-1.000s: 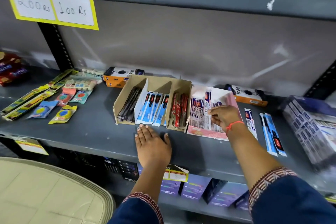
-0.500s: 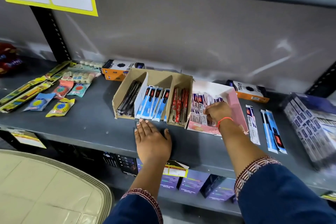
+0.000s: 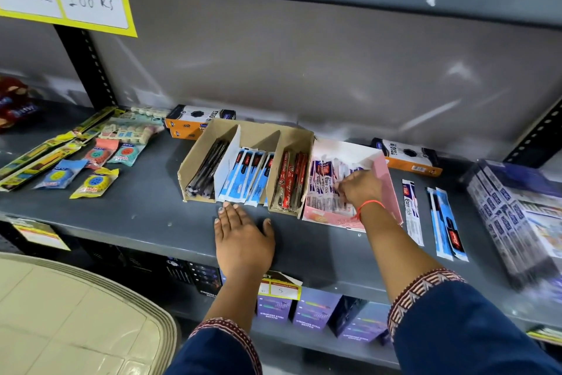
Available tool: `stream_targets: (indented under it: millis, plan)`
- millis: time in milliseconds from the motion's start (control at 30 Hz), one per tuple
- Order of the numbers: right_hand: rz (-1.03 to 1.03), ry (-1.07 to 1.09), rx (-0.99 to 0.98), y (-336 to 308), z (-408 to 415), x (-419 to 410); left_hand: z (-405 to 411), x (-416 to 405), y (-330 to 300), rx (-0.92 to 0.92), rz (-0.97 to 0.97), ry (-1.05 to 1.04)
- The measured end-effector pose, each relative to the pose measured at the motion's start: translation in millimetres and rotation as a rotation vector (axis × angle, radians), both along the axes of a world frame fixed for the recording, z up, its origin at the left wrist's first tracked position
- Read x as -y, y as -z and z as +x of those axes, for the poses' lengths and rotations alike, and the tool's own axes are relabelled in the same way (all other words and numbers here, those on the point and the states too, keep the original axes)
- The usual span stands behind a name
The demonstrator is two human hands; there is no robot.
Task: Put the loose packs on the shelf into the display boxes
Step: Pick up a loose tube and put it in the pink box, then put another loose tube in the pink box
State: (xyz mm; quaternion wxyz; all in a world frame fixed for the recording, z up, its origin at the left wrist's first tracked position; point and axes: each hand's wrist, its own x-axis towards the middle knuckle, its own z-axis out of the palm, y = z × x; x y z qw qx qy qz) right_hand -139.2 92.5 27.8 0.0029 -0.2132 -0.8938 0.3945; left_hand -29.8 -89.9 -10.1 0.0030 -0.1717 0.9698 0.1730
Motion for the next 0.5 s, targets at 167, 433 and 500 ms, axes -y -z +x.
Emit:
stream_targets:
  millis: [167,433,500]
  plan:
    - [0.007,0.090,-0.195,-10.8,12.9,-20.3,0.2,-0.6,1.2,-0.001,-0.024,-0.004]
    - [0.279,0.149,-0.045,-8.8,51.9,-83.6,-1.2,-2.1,1.7,-0.005,-0.038,-0.025]
    - [0.368,0.102,0.040,-0.7,53.3,-90.1,-1.5,-2.3,1.9,-0.004,-0.044,-0.029]
